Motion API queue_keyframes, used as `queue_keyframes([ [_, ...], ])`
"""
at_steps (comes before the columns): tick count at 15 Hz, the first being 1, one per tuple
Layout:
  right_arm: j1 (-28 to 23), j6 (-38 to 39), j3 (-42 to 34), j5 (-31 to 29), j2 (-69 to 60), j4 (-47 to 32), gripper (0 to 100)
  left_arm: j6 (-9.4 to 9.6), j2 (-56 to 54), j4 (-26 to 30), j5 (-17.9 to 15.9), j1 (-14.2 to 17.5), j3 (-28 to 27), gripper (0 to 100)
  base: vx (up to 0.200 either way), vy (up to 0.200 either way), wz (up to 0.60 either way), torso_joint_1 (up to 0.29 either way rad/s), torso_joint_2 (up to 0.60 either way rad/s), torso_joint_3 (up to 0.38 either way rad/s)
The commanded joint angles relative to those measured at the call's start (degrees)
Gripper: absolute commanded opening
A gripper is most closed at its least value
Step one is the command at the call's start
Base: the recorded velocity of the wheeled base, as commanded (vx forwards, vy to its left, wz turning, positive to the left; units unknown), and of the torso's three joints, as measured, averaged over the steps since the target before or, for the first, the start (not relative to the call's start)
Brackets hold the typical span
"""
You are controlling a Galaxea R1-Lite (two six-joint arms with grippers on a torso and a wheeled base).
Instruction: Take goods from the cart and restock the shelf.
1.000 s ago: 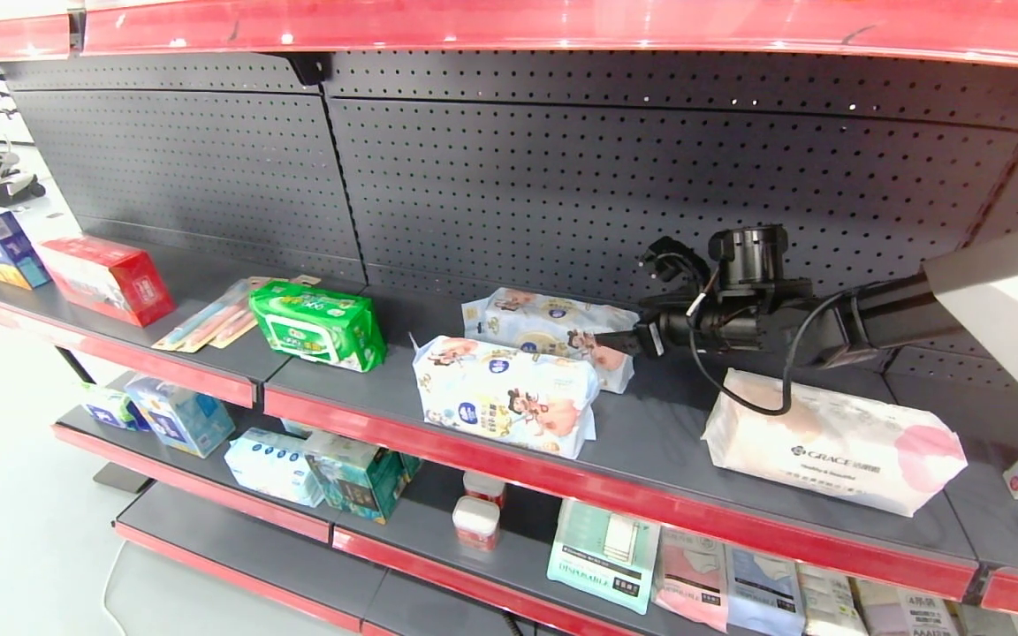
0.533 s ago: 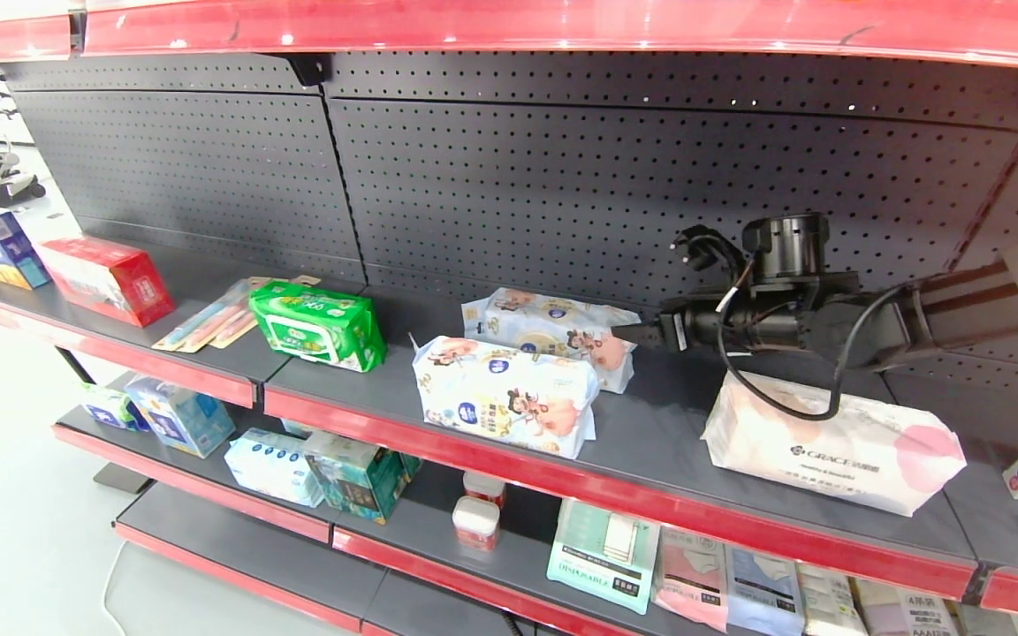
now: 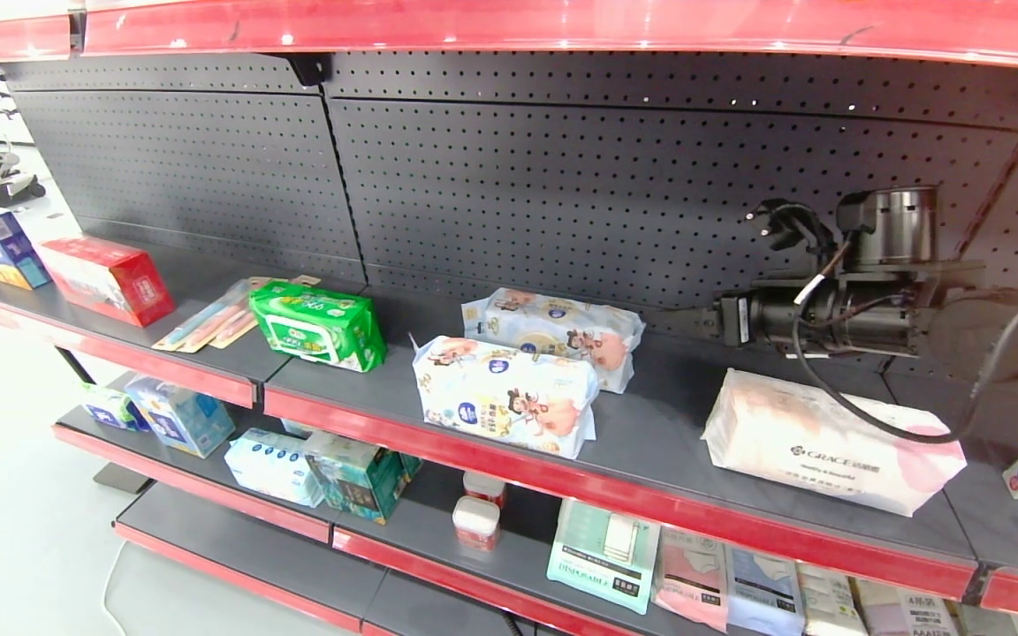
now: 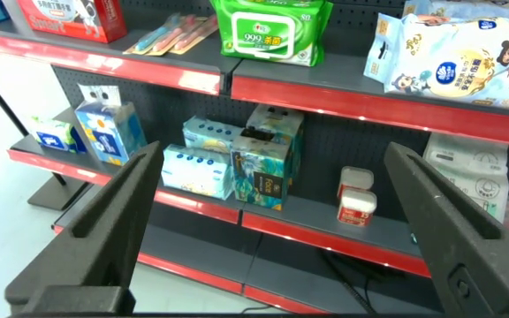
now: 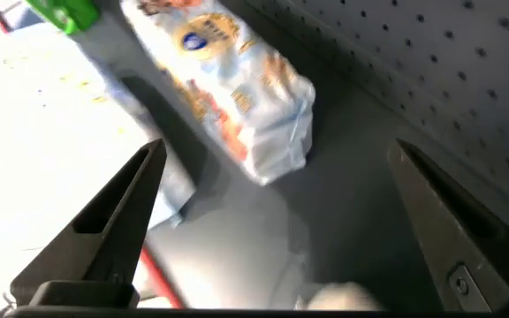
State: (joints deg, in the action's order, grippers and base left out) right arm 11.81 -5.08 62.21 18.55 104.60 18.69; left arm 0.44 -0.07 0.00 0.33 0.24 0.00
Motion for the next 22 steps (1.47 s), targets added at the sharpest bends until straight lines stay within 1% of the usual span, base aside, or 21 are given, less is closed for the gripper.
queue_keyframes([
  [1, -0.12, 0.78, -5.34, -1.33, -7.92, 0.03, 100, 0.00, 0.07, 0.00, 0.02, 0.02, 0.00, 100, 0.000, 0.000, 0.00, 0.000, 0.00, 0.000],
  [2, -0.74, 0.86, -9.12, -2.91, -11.61, 0.03, 100, 0.00, 0.07, 0.00, 0.02, 0.02, 0.00, 100, 0.000, 0.000, 0.00, 0.000, 0.00, 0.000],
  [4, -1.27, 0.86, -15.80, -3.35, -17.58, 0.21, 100, 0.00, 0.07, 0.00, 0.02, 0.02, 0.00, 100, 0.000, 0.000, 0.00, 0.000, 0.00, 0.000],
  [5, -1.53, 0.86, -17.47, -3.44, -19.52, 0.21, 100, 0.00, 0.07, 0.00, 0.02, 0.02, 0.00, 100, 0.000, 0.000, 0.00, 0.000, 0.00, 0.000],
  [6, -2.50, 1.57, -21.08, -5.55, -24.35, 0.21, 100, 0.00, 0.07, 0.00, 0.02, 0.02, 0.00, 100, 0.000, 0.000, 0.00, 0.000, 0.00, 0.000],
  [8, -3.29, 1.74, -23.62, -11.52, -29.54, 0.12, 100, 0.00, 0.07, 0.00, 0.02, 0.02, 0.00, 100, 0.000, 0.000, 0.00, 0.000, 0.00, 0.000],
  [9, -3.11, 2.27, -25.82, -15.48, -35.51, -0.14, 100, 0.00, 0.07, 0.00, 0.02, 0.02, 0.00, 100, 0.000, 0.000, 0.00, 0.000, 0.00, 0.000],
  [10, -3.81, 2.27, -28.55, -16.88, -38.50, 0.21, 100, 0.00, 0.07, 0.00, 0.02, 0.02, 0.00, 100, 0.000, 0.000, 0.00, 0.000, 0.00, 0.000],
  [12, -4.78, 2.10, -35.23, -16.88, -48.96, -1.02, 100, 0.00, 0.07, 0.00, 0.02, 0.02, 0.00, 100, 0.000, 0.000, 0.00, 0.000, 0.00, 0.000],
  [13, -5.13, 2.10, -38.39, -17.32, -52.12, -1.29, 100, 0.00, 0.07, 0.00, 0.02, 0.02, 0.00, 100, 0.000, 0.000, 0.00, 0.000, 0.00, 0.000],
  [14, -7.15, 2.01, -41.82, -17.15, -56.61, -1.73, 100, 0.00, 0.07, 0.00, 0.02, 0.02, 0.00, 100, 0.000, 0.000, 0.00, 0.000, 0.00, 0.000],
  [15, -8.91, 1.83, -45.33, -16.44, -62.23, -3.40, 100, 0.00, 0.07, 0.00, 0.02, 0.02, 0.00, 100, 0.000, 0.000, 0.00, 0.000, 0.00, 0.000],
  [17, -11.64, 1.74, -51.66, -12.84, -73.22, -7.97, 100, 0.00, 0.07, 0.00, 0.02, 0.02, 0.00, 100, 0.000, 0.000, 0.00, 0.000, 0.00, 0.000],
  [18, -12.87, 1.30, -53.77, -11.79, -80.16, -12.62, 100, 0.00, 0.07, 0.00, 0.02, 0.02, 0.00, 100, 0.000, 0.000, 0.00, 0.000, 0.00, 0.000],
  [19, -12.96, 1.30, -53.95, -11.87, -83.06, -14.82, 100, 0.00, 0.07, 0.00, 0.02, 0.02, 0.00, 100, 0.000, 0.000, 0.00, 0.000, 0.00, 0.000],
  [20, -13.04, 1.30, -54.56, -11.87, -86.93, -16.58, 100, 0.00, 0.07, 0.00, 0.02, 0.02, 0.00, 100, 0.000, 0.000, 0.00, 0.000, 0.00, 0.000],
  [21, -13.04, 1.30, -54.56, -11.87, -86.93, -16.58, 100, 0.00, 0.07, 0.00, 0.02, 0.02, 0.00, 100, 0.000, 0.000, 0.00, 0.000, 0.00, 0.000],
  [22, -13.04, 1.13, -56.41, -11.87, -95.45, -22.29, 100, 0.00, 0.07, 0.00, 0.02, 0.02, 0.00, 100, 0.000, 0.000, 0.00, 0.000, 0.00, 0.000],
])
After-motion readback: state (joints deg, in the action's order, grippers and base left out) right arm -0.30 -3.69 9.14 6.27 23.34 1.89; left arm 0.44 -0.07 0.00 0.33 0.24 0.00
